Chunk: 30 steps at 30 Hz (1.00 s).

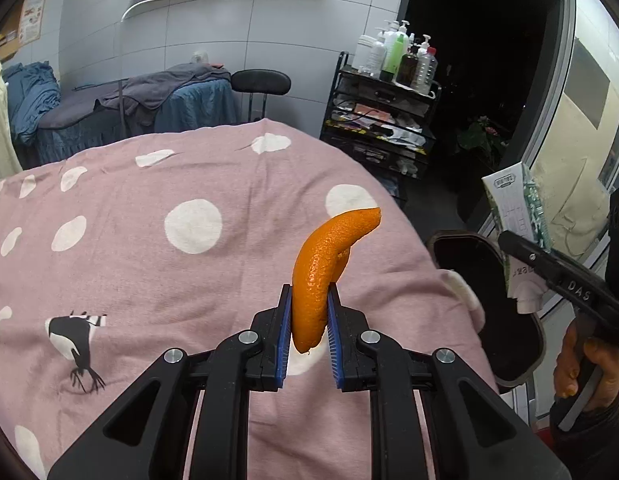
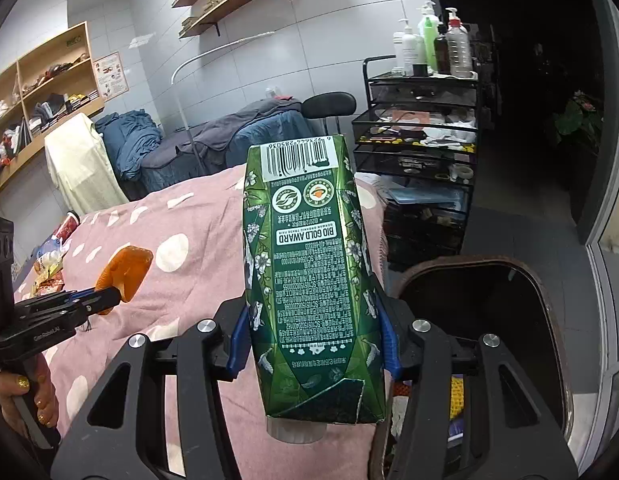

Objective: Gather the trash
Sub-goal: 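Carry the green carton over the bin and open the right gripper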

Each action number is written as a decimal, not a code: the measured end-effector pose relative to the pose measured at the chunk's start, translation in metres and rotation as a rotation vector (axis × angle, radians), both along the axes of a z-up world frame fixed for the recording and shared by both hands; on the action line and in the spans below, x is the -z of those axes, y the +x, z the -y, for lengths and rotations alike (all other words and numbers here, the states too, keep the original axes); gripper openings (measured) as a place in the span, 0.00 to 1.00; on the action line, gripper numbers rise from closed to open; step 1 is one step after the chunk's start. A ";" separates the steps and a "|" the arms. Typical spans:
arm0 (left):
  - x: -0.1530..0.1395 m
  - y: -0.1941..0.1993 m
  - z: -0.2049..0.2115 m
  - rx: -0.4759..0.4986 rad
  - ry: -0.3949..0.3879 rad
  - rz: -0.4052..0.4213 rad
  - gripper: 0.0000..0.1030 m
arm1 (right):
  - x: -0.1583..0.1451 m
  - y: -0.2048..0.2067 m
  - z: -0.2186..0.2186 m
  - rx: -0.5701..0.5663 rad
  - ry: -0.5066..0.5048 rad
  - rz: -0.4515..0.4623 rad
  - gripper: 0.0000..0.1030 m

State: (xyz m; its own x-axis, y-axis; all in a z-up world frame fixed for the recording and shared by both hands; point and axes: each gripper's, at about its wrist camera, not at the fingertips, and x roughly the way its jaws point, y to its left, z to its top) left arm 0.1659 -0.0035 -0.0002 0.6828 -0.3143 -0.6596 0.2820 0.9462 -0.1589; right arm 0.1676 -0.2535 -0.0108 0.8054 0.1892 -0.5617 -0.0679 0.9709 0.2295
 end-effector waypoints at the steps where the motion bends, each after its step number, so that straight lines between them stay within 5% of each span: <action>1: -0.001 -0.002 0.004 0.006 -0.001 0.004 0.16 | 0.001 -0.003 0.002 0.008 -0.003 0.000 0.50; 16: -0.009 -0.027 0.063 0.125 -0.037 0.023 0.16 | 0.026 -0.038 0.054 0.147 0.031 -0.058 0.50; 30: -0.002 -0.032 0.104 0.212 -0.033 0.002 0.16 | 0.073 -0.020 0.099 0.282 0.054 -0.220 0.50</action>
State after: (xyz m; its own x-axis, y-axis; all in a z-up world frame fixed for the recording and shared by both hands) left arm 0.1335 -0.1076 0.0013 0.6005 -0.4719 -0.6455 0.4742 0.8602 -0.1877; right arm 0.1478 -0.3527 -0.0838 0.6909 0.0114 -0.7228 0.2573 0.9305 0.2607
